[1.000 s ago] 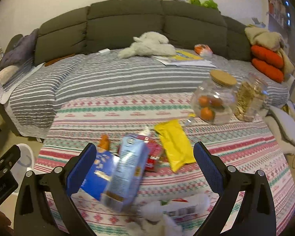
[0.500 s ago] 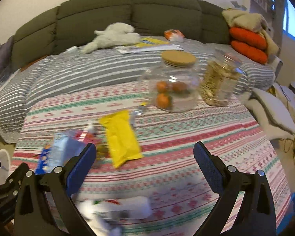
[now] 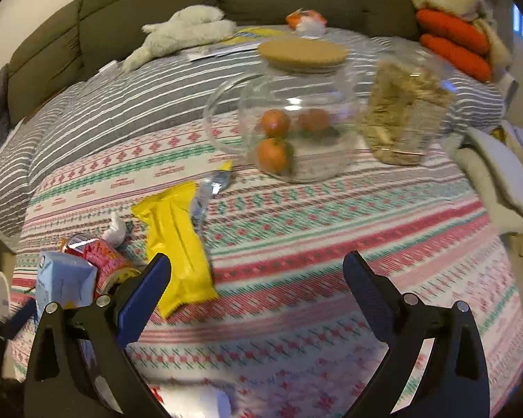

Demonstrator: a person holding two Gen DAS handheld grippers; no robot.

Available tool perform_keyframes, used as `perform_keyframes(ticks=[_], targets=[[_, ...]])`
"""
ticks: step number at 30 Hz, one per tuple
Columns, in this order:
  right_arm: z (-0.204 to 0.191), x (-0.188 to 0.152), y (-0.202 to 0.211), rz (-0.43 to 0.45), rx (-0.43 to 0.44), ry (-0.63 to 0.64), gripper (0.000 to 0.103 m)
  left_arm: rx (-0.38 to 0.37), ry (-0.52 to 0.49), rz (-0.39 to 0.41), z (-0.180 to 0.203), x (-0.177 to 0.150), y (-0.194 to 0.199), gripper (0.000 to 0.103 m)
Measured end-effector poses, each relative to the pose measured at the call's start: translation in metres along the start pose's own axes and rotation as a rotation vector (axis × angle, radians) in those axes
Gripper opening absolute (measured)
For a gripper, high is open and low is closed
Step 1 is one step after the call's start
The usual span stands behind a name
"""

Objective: Collect trash
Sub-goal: 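Grasp the milk carton with the left tool while the right tool grasps the yellow packet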

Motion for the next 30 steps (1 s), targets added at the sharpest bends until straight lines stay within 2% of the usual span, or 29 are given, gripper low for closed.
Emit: perform_keyframes(ticks=[4, 7, 10, 14, 15, 16, 17, 20, 24, 30], targets=[[-0.011, 0.0, -0.024, -0.051, 0.062, 0.007, 0.096, -0.047, 0.006, 0.012, 0.0, 0.001, 0.007, 0.03], [-0.017, -0.006, -0.042, -0.106, 0.113, -0.013, 0.096, -0.072, 0.037, 0.053, -0.006, 0.008, 0.024, 0.03], [-0.023, -0.011, -0.053, -0.124, 0.123, -0.005, 0.094, -0.076, 0.056, 0.094, -0.015, 0.015, 0.039, 0.03], [-0.03, -0.014, -0.06, -0.123, 0.112, 0.0, 0.072, -0.085, 0.091, 0.105, -0.025, 0.02, 0.045, 0.03], [-0.031, -0.013, -0.059, -0.114, 0.114, -0.002, 0.057, -0.083, 0.095, 0.103, -0.027, 0.019, 0.044, 0.03], [-0.033, -0.012, -0.059, -0.112, 0.133, -0.002, 0.047, -0.082, 0.098, 0.101, -0.028, 0.019, 0.043, 0.03], [-0.035, -0.011, -0.059, -0.118, 0.157, -0.005, 0.03, -0.082, 0.102, 0.098, -0.029, 0.018, 0.043, 0.03], [-0.036, -0.01, -0.054, -0.122, 0.189, -0.024, 0.018, -0.082, 0.118, 0.093, -0.033, 0.017, 0.042, 0.03], [-0.031, -0.006, -0.041, -0.092, 0.18, -0.034, 0.018, -0.092, 0.157, 0.111, -0.042, 0.02, 0.047, 0.03], [-0.031, 0.014, -0.004, 0.029, 0.166, -0.032, 0.018, -0.096, 0.202, 0.134, -0.053, 0.023, 0.054, 0.03]])
Point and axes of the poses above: each gripper's, at about its wrist camera, not at the fingertips, and y roughly against the way its jaws point, z to its right, x to its top, the point moved 6 cm from there along -y, roughly the way its jaws point, and after that the axes turned 4 degrees about z, right-handed, at the moved point
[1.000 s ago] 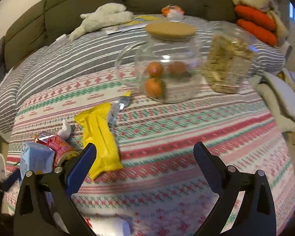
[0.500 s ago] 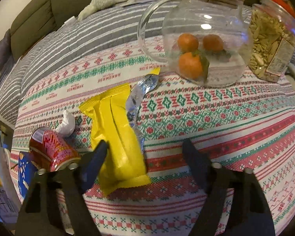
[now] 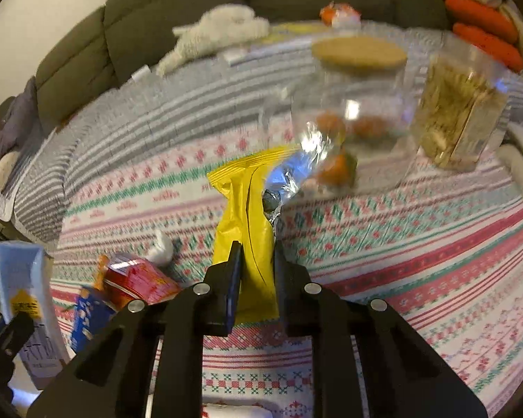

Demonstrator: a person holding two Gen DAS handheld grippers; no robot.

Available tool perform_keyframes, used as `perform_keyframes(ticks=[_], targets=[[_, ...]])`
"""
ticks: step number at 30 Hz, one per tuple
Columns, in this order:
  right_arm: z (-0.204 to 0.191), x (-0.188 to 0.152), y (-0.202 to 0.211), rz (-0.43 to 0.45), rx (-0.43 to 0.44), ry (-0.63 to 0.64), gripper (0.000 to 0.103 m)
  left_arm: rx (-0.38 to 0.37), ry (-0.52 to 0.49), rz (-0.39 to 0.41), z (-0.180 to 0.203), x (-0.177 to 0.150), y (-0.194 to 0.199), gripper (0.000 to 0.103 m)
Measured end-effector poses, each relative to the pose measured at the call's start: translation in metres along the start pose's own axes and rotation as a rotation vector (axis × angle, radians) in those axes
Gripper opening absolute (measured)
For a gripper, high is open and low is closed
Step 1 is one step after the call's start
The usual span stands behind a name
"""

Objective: Collect trash
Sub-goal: 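Grasp the milk carton with the left tool while the right tool grasps the yellow packet, then carry carton and yellow packet to the white bin and open both tools over it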

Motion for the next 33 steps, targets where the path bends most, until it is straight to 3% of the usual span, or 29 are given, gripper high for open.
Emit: perform_keyframes(ticks=[15, 33], targets=[[-0.061, 0.007, 0.056, 0.159, 0.074, 0.067, 0.018, 0.041, 0.07, 0.043, -0.036, 0.002, 0.024, 0.03], [-0.16, -0.03, 0.074, 0.177, 0.201, 0.221, 0.018, 0.166, 0.196, 0.071, -0.129, -0.002, 0.058, 0.03]])
Point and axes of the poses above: each gripper's, at about its wrist camera, not at the fingertips, and y roughly against the way its jaws point, z to its right, x to its top, the point moved 6 cm from there along -y, roughly the way its jaws point, and after that the axes turned 4 degrees about z, right-handed, at the moved point
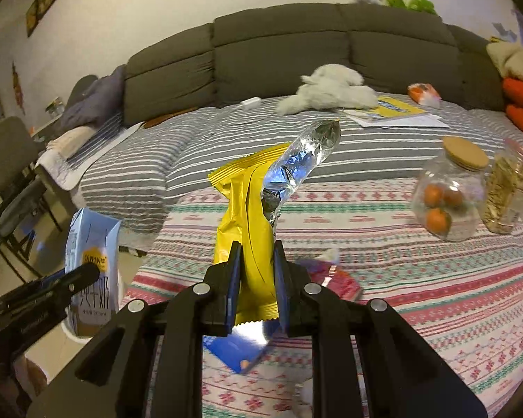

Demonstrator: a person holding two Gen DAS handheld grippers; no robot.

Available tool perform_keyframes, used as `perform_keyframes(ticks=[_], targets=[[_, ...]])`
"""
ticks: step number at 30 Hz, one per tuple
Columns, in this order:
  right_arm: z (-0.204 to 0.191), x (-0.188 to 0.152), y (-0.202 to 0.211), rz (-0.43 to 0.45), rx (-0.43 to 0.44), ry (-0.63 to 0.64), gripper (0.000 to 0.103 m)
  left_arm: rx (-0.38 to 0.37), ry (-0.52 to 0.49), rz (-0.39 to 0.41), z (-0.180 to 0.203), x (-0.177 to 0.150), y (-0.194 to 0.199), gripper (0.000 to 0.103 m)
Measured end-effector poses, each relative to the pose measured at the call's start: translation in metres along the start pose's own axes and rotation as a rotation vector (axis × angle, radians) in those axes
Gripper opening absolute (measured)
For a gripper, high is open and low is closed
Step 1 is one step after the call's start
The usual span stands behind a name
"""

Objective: Collect trash
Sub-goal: 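Carry carton and yellow packet to the white bin and open both tools over it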

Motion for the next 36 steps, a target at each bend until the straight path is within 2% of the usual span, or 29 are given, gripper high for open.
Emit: perform_keyframes(ticks=[11, 19, 20, 21, 24, 26, 36], targets=[[-0.059, -0.006, 0.0, 0.006, 0.095, 0.079, 0.018, 0.139, 0.112, -0.006, -0.085, 0.008, 0.008, 0.03], [-0.102, -0.019, -0.006, -0.005, 0.137, 0.139, 0.018, 0.209, 0.199, -0.01, -0.139, 0.012, 0.017, 0.032], [-0.109, -0.021, -0.007, -0.008, 0.143, 0.148, 0.018, 0.215, 0.21, -0.01, -0.144, 0.012, 0.017, 0.038], [-0.116, -0.024, -0.009, -0.012, 0.15, 0.159, 0.018, 0.22, 0.225, -0.009, -0.149, 0.012, 0.019, 0.051], [-0.137, -0.03, -0.013, -0.02, 0.168, 0.187, 0.018, 0.234, 0.243, 0.026, -0.159, 0.017, 0.031, 0.063], [-0.152, -0.035, -0.016, -0.026, 0.182, 0.208, 0.018, 0.242, 0.254, 0.045, -0.165, 0.02, 0.038, 0.067], [-0.227, -0.056, -0.046, -0.082, 0.263, 0.243, 0.018, 0.363, 0.354, 0.113, -0.217, 0.026, 0.077, 0.067]])
Point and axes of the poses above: each gripper's, at about its wrist camera, not at the fingertips, and y roughly against the way its jaws point, z to its right, x to its top, the point moved 6 cm from there along -y, roughly the way its jaws point, and after that the axes turned 4 degrees about z, right-handed, at the moved point
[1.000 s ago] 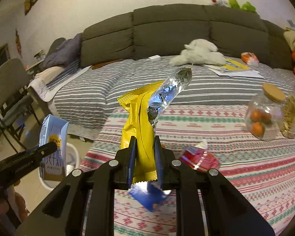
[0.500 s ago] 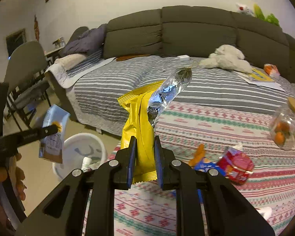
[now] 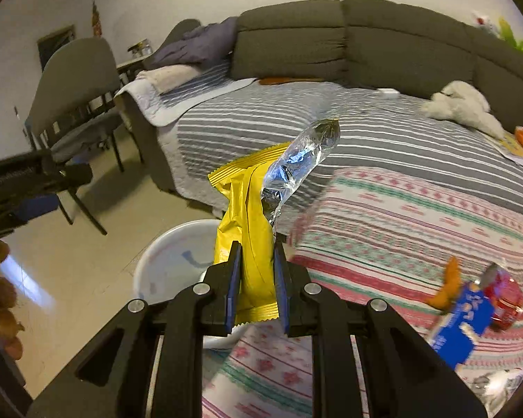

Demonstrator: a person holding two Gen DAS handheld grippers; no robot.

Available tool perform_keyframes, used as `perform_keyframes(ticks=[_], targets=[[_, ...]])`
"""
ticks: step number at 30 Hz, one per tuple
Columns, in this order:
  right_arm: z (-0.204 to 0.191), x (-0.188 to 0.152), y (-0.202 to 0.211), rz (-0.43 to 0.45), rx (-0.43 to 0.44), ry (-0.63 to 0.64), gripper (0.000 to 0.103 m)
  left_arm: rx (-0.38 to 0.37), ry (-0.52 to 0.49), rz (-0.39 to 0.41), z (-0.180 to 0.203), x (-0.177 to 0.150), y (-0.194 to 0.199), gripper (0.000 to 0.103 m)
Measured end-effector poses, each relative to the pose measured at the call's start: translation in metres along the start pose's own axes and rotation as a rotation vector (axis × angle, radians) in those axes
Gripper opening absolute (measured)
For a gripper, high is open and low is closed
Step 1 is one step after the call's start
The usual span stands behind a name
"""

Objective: Collect trash
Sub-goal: 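Carry carton and yellow packet to the white bin and open both tools over it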

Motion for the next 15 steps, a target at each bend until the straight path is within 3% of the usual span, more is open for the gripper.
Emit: perform_keyframes(ticks=[8, 10, 12, 14, 15], targets=[[-0.039, 0.003, -0.03, -0.033, 0.035, 0.034, 0.023, 0.055, 0.034, 0.042, -0.03, 0.012, 0.015, 0.067], [-0.046, 0.005, -0.038, -0.05, 0.046, 0.035, 0.031, 0.066, 0.037, 0.048, -0.036, 0.016, 0.017, 0.067], [-0.052, 0.008, -0.043, -0.046, 0.038, 0.033, 0.053, 0.08, 0.046, 0.049, -0.042, 0.017, 0.016, 0.067], [-0.053, 0.011, -0.043, -0.04, 0.027, 0.025, 0.059, 0.081, 0.059, 0.039, -0.046, 0.018, 0.014, 0.067], [-0.053, 0.012, -0.043, -0.038, 0.017, 0.02, 0.066, 0.085, 0.059, 0.038, -0.048, 0.018, 0.015, 0.068]])
Point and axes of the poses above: each gripper's, at about its wrist camera, not at the fingertips, and y roughly against the way its jaws point, z to its right, x to its top, the point moved 6 cm from there along -y, roughly the way its jaws point, and after that the axes turned 4 degrees about z, right-handed, at the moved point
